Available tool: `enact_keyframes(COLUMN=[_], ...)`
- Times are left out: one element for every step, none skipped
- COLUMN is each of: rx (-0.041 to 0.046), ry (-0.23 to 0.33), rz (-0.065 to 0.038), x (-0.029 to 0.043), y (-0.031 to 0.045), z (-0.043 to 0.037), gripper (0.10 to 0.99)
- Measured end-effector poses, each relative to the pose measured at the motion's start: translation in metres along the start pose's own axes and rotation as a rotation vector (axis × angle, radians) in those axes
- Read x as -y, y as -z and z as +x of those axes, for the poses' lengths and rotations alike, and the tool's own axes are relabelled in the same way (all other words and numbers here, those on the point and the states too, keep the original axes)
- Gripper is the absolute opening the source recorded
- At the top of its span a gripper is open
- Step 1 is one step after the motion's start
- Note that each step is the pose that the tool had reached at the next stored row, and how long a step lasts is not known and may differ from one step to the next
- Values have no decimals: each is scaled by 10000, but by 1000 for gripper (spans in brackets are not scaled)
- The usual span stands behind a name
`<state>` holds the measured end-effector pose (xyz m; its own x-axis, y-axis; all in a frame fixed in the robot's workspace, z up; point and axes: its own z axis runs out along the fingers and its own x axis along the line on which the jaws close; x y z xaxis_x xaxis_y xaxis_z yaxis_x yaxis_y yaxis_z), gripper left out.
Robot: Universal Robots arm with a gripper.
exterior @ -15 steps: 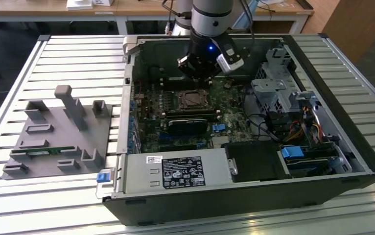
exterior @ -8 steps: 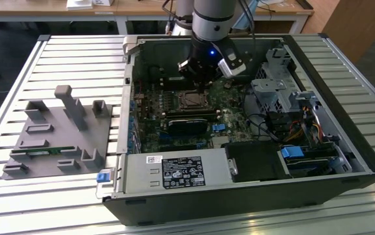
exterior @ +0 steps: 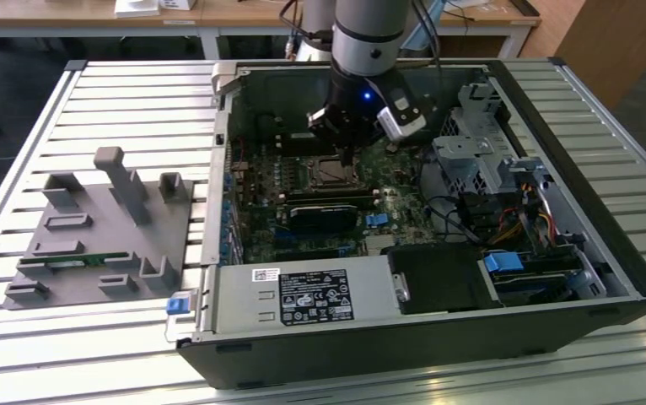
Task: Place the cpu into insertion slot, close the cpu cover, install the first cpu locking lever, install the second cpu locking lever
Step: 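Install the second cpu locking lever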
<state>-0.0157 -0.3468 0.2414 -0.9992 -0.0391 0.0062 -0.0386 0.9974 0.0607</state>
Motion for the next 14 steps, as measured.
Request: enact_keyframes(rx=[-1, 0, -1, 0, 0, 0, 0, 0, 0, 0, -1, -2, -3, -9], ry=[0, 0, 0, 0, 0, 0, 0, 0, 0, 0, -1, 0, 0, -1], rz=[1, 1, 1, 0, 0, 0, -1, 0, 0, 0, 1, 0, 1, 1], x=[10, 21, 33, 44, 55, 67, 76, 85, 94, 104, 114, 129, 144, 157], y=[1, 1, 2, 2, 3, 4, 4, 5, 5, 6, 6, 5, 3, -1], z=[1, 1, 2, 2, 3, 3, 3, 4, 4, 4, 5, 5, 6, 6], gripper=[106, 106, 106, 106, 106, 106, 106, 106, 106, 106, 106, 106, 106, 106])
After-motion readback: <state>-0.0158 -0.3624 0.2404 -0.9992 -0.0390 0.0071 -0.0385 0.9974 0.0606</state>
